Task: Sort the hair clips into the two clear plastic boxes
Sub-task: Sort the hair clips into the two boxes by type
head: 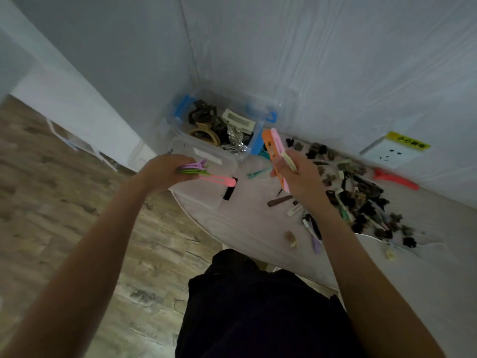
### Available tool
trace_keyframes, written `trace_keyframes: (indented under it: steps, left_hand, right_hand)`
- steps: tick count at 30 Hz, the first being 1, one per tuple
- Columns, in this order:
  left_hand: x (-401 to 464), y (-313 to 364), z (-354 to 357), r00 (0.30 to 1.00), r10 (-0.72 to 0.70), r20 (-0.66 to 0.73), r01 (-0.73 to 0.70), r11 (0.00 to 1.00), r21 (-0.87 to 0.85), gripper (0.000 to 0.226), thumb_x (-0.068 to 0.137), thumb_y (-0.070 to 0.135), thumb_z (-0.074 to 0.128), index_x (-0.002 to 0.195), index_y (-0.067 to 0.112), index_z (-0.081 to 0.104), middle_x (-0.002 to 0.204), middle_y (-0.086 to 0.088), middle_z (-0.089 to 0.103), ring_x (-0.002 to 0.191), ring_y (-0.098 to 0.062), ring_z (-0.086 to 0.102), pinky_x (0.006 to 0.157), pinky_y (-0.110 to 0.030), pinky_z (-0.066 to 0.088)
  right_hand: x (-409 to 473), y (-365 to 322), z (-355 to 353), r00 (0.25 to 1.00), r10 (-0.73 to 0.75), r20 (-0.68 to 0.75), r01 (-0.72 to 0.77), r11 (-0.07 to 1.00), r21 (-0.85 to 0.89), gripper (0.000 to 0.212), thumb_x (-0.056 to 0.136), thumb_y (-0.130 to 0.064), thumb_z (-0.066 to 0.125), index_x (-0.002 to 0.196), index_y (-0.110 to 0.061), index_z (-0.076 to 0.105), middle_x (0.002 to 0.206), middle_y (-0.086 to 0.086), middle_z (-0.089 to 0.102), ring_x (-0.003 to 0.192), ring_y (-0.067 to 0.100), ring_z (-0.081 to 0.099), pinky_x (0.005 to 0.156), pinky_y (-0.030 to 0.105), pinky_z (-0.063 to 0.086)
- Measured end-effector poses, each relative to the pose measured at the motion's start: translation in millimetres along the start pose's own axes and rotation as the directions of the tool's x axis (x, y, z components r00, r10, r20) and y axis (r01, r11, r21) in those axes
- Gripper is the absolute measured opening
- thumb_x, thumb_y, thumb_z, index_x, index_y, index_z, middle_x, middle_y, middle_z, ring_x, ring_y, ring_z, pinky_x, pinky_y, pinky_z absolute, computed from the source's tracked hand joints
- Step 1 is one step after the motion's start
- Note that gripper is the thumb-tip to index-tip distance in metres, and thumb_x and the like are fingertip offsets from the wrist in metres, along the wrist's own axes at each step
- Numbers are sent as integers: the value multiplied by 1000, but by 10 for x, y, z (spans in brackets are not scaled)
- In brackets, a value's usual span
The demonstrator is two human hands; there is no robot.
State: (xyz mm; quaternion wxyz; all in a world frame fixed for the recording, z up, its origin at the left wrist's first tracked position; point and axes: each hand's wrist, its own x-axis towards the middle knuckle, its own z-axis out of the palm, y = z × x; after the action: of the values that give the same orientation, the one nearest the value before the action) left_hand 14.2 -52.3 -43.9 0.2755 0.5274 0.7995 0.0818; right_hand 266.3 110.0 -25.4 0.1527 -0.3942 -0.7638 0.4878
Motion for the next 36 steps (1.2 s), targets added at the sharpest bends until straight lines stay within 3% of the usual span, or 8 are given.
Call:
trace_keyframes:
  steps: [6, 10, 13, 19, 25, 28, 31, 36]
  left_hand:
    - [138, -68, 101, 997, 58, -45, -56, 997, 54, 25, 93, 33, 52, 113, 20, 58, 109, -8, 65, 99, -26, 61, 76, -32, 40]
    - [236, -231, 304, 1000, 2, -16, 3, 962, 274, 31, 94, 23, 47, 121, 7, 50, 118, -18, 55, 111, -35, 52, 102, -42, 30]
    - [207, -222, 369, 998, 66, 15, -68, 957, 282, 41, 87, 35, 58, 122, 14, 53, 122, -10, 55, 118, -30, 48, 100, -41, 36]
    - [-35, -257, 378, 869, 258, -422, -181, 960, 214, 39, 73, 53, 61, 94, 20, 68, 90, 0, 70, 86, -19, 65, 75, -28, 47]
    - [-336, -435, 459, 793, 120, -598, -66, 992, 111, 22, 89, 33, 51, 96, 17, 64, 77, 5, 69, 71, -19, 63, 67, -29, 45]
    - [-404, -365, 407, 785, 11, -619, -4, 1000, 12, 19, 88, 27, 51, 100, 16, 61, 78, 5, 68, 70, -17, 62, 65, -27, 47]
    - [-367, -126, 314, 747, -104, -657, 51, 994, -99, 18, 86, 22, 53, 102, 17, 60, 82, 3, 66, 76, -16, 60, 66, -25, 44]
    - [-43, 537, 366, 799, 155, -581, -294, 943, -153, 25, 85, 15, 54, 109, 12, 59, 92, -4, 64, 85, -13, 53, 76, -20, 40]
  right_hand:
    - [137, -282, 300, 995, -79, 53, 83, 993, -80, 14, 95, -23, 50, 87, -17, 59, 66, -17, 58, 56, -9, 53, 53, 8, 37]
    - [194, -410, 463, 991, -93, 98, 104, 988, -113, 18, 95, -23, 50, 102, -9, 60, 75, -5, 65, 61, 12, 57, 52, 13, 39]
    - [253, -483, 605, 985, -126, 114, 147, 969, -198, 20, 94, -25, 52, 104, -9, 59, 79, -1, 67, 63, 19, 59, 56, 24, 44]
    - [397, -605, 1033, 960, -218, 175, 279, 784, -554, 24, 90, -27, 56, 106, -9, 59, 87, 12, 65, 80, 28, 60, 60, 29, 31]
    - [505, -630, 1553, 931, -155, 331, 358, 564, -744, 26, 92, -22, 50, 115, -10, 54, 109, 13, 64, 101, 32, 59, 72, 36, 45]
    - [524, -544, 1676, 919, 2, 395, 289, 678, -676, 50, 88, -32, 58, 130, -9, 44, 128, 15, 52, 118, 33, 49, 93, 40, 42]
    - [407, -459, 1485, 892, -117, 437, 330, 829, -451, 49, 86, -15, 59, 132, -6, 45, 135, 14, 46, 123, 29, 44, 99, 35, 37]
    - [-12, -48, 733, 953, -297, 51, 297, 898, -326, 22, 84, -6, 56, 104, -6, 63, 110, 12, 62, 102, 22, 55, 91, 22, 38]
